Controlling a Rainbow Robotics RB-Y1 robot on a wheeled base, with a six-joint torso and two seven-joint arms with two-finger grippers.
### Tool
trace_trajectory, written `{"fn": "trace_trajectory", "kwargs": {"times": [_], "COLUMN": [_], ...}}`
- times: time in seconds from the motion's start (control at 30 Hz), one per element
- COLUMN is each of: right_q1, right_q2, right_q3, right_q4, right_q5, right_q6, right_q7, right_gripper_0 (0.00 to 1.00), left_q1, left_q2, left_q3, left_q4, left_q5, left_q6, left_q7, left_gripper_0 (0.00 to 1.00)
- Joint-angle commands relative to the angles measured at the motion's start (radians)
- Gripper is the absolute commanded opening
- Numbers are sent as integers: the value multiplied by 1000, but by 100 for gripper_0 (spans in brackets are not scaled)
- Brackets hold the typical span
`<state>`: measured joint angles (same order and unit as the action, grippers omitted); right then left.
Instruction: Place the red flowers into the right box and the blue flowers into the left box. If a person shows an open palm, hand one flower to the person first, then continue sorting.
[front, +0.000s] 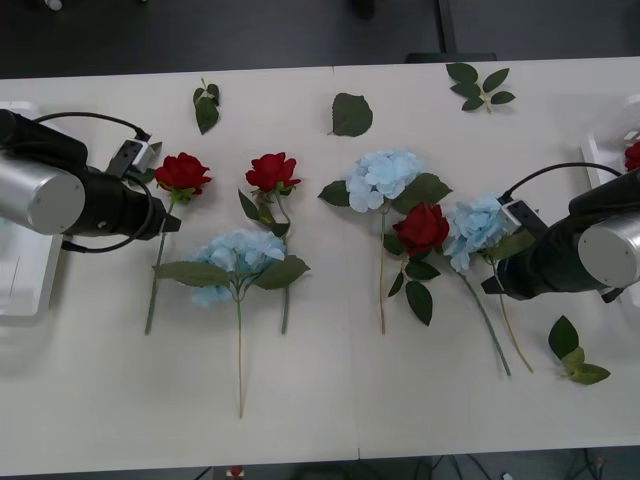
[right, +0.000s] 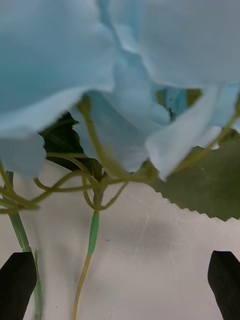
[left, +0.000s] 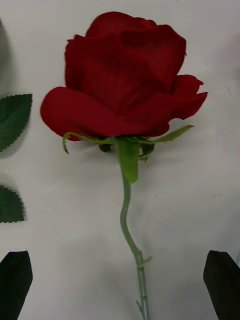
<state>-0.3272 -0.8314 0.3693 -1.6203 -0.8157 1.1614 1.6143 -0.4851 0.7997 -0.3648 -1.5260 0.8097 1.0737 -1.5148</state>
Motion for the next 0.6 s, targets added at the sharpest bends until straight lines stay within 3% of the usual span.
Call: {"fn": "trace_trajectory", "kwargs": {"times": [0.03,0.1,0.13,0.2,0.4,0.5,0.53,0.57,0.6], "right_q1": [8,8,8,8,10,8,10,8,8], "right_q2": [46,51,52,54,71,77,78,80,80], "right_q3": [-10,-10,-10,-10,-10,-10,-10,-10,-10], "right_q4": [-9,-9,-9,-1,28,36,37,37,37], "right_q5": [64,79,82,82,112,125,127,125,125], "right_q6": [-6,-6,-6,-6,-22,-25,-29,-31,-31], "right_q7": [-34,-39,-40,-42,-42,-42,-42,-43,-42], "right_gripper_0": [100,87,72,54,31,29,29,29,29], "left_q1": [-40,-41,-41,-41,-41,-53,-59,-64,-66], "left_q2": [-45,-56,-60,-68,-83,-88,-88,-88,-88], "left_q3": [-43,-54,-57,-60,-60,-74,-77,-79,-79], "left_q4": [-8,13,27,38,96,125,129,132,130], "left_q5": [-64,-73,-72,-83,-83,-78,-76,-76,-76], "left_q6": [-12,-12,-11,-11,-14,-23,-23,-23,-23], "left_q7": [76,73,68,64,54,45,47,47,48], "left_gripper_0": [100,100,100,100,100,100,94,77,68]}}
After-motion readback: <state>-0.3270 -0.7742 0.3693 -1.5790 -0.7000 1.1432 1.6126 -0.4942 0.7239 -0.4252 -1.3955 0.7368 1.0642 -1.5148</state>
